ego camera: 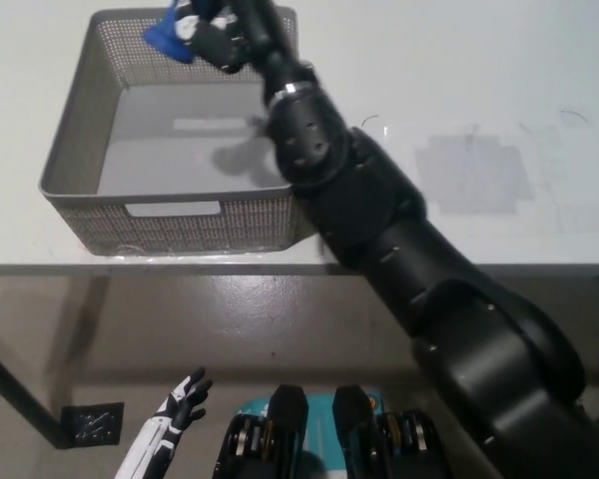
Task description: Use the right hand to pick up a chess pieces and put it into a container on the left hand side
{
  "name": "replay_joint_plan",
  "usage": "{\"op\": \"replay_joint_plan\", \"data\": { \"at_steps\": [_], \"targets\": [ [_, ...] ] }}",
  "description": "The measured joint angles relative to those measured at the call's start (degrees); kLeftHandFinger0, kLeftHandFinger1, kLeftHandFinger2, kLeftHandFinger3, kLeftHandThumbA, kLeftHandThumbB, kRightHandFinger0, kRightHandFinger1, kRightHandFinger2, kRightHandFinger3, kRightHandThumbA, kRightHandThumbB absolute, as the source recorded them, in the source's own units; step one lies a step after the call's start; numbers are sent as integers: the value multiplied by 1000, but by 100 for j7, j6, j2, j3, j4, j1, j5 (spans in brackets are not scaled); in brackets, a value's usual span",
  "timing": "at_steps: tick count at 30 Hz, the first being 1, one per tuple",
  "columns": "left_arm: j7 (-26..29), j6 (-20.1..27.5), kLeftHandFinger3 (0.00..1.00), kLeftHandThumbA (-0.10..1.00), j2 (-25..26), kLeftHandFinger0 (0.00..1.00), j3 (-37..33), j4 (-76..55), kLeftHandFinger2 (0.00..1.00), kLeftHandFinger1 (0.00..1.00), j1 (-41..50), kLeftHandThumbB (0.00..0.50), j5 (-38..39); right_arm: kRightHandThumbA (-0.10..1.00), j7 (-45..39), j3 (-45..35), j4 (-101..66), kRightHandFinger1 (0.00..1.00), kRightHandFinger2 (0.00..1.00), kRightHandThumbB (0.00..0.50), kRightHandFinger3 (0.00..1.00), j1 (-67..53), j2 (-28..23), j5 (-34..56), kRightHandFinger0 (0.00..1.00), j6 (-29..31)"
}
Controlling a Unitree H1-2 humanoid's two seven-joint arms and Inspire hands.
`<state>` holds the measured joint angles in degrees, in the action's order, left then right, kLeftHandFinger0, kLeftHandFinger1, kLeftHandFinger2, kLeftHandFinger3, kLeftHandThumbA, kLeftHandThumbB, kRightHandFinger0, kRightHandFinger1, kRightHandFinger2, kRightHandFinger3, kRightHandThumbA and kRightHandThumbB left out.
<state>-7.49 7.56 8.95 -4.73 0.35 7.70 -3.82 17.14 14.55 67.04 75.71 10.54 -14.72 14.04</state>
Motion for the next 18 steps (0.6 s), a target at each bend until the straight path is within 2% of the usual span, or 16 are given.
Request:
{"op": "replay_joint_plan", "data": {
  "at_steps": [1,4,5,7,10,13,15,18],
  "targets": [
    [0,0,1000,1000,1,1000,1,0,1000,1000,-12,292,-5,-100,2,25,58,270,677,94,763,35,19,-25,0,0],
    [0,1,1000,1000,5,1000,0,0,1000,1000,-69,305,-25,-100,55,241,353,290,698,113,721,167,73,-186,0,8],
    [0,1,1000,1000,5,1000,0,-2,1000,1000,-86,323,-25,-100,80,302,437,291,715,115,714,184,82,-223,0,16],
    [-2,0,1000,1000,9,1000,-1,-8,1000,1000,-105,331,-30,-100,119,405,607,301,759,100,770,184,89,-303,0,50],
    [-2,-5,1000,1000,28,1000,-6,-14,1000,1000,-118,311,-46,-100,139,480,802,343,804,114,866,175,83,-377,0,83],
    [-3,-14,1000,1000,54,1000,-16,-21,1000,1000,-152,314,-67,-100,155,561,891,326,798,115,874,172,70,-450,0,86],
    [-3,-21,1000,1000,83,1000,-31,-28,1000,1000,-200,321,-88,-100,166,615,925,312,788,116,846,170,53,-501,0,86],
    [-4,-43,1000,1000,110,1000,-56,-36,1000,1000,-260,313,-122,-100,164,648,967,373,787,110,910,170,31,-574,0,84]
  ]
}}
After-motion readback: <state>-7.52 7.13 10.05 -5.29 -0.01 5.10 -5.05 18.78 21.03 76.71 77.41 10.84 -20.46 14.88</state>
